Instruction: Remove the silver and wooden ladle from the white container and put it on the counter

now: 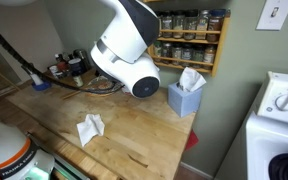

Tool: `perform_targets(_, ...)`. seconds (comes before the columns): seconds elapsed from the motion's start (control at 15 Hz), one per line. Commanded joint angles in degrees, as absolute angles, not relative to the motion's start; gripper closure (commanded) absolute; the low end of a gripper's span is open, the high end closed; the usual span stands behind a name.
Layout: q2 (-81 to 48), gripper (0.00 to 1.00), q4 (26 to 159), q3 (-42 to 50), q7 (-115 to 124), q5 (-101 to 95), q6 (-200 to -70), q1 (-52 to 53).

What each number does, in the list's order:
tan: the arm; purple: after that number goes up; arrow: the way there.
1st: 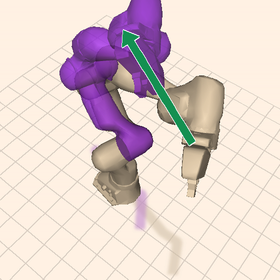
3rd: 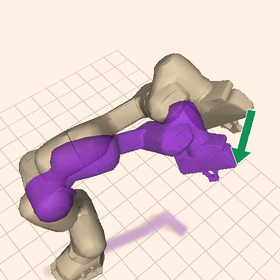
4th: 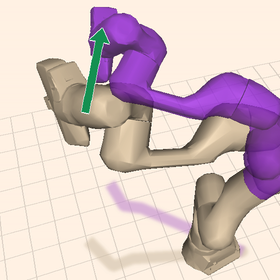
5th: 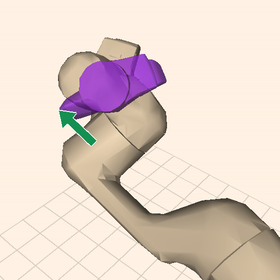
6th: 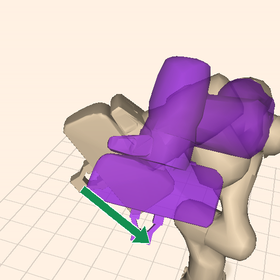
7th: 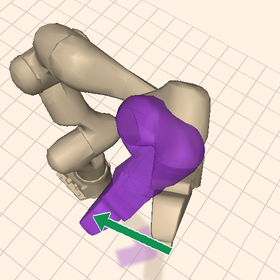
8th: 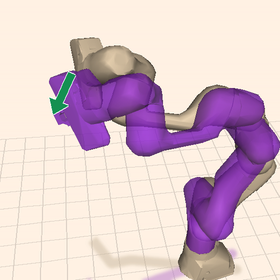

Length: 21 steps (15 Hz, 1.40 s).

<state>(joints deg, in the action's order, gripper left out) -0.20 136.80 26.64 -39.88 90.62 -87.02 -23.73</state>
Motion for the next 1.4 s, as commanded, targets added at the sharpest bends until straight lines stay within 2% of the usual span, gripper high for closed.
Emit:
perform_targets(0.0, -0.19, 0.00, 137.21, 26.09, -41.82, 93.17, -84.31, -24.32)
perform_targets(0.4, 0.69, 0.00, 137.24, 25.71, -44.17, 94.27, -83.43, -24.18)
perform_targets(0.47, 0.72, 0.25, 137.20, 25.62, -44.64, 94.19, -83.54, -24.14)
perform_targets(0.53, 0.75, 0.26, 137.18, 25.52, -45.12, 94.20, -83.83, -24.10)
perform_targets(1.13, 1.31, 0.95, 137.10, 24.90, -47.00, 93.85, -83.46, -23.94)
perform_targets(1.2, 1.45, 0.99, 137.06, 24.82, -47.11, 93.86, -83.48, -23.90)
perform_targets(1.33, 1.86, 1.00, 136.94, 24.67, -47.45, 93.78, -83.11, -23.86)
